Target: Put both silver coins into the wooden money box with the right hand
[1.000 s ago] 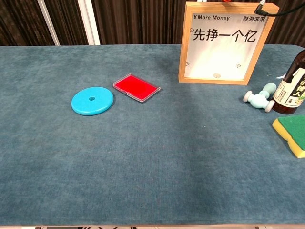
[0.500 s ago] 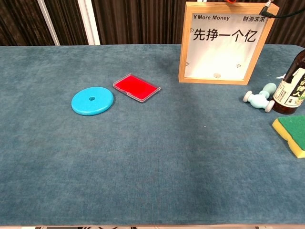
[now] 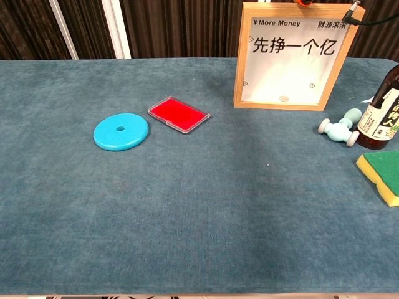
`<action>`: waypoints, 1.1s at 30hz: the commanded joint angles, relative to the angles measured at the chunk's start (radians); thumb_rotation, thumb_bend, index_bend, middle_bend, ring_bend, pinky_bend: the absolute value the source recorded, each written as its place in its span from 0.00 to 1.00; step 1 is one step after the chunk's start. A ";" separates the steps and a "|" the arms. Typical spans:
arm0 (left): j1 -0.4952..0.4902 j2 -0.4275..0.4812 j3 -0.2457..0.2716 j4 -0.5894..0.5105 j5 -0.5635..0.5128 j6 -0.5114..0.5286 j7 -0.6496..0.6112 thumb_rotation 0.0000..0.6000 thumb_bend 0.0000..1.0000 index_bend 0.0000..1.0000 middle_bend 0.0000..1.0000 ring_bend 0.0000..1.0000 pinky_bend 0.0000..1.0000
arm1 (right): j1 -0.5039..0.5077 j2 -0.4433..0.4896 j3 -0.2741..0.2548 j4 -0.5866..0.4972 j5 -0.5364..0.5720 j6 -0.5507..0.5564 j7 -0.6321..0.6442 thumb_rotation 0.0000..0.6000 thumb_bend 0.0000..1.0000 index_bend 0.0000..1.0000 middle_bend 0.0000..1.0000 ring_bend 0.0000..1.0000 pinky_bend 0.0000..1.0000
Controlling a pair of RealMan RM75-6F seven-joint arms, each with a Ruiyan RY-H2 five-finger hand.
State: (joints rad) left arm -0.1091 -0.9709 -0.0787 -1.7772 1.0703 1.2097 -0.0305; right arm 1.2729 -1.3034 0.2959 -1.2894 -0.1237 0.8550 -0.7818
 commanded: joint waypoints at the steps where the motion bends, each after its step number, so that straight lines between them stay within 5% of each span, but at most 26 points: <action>1: 0.000 0.000 0.000 0.000 0.000 -0.001 0.000 1.00 0.40 0.10 0.00 0.00 0.00 | 0.000 0.001 0.000 -0.001 -0.001 -0.001 0.000 1.00 0.51 0.60 0.02 0.00 0.00; 33: -0.002 0.002 0.001 -0.002 -0.003 -0.002 0.003 1.00 0.40 0.10 0.00 0.00 0.00 | -0.007 0.009 -0.003 -0.008 -0.003 0.004 0.000 1.00 0.51 0.55 0.02 0.00 0.00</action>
State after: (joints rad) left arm -0.1108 -0.9693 -0.0773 -1.7794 1.0669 1.2074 -0.0273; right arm 1.2657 -1.2944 0.2924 -1.2973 -0.1272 0.8594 -0.7820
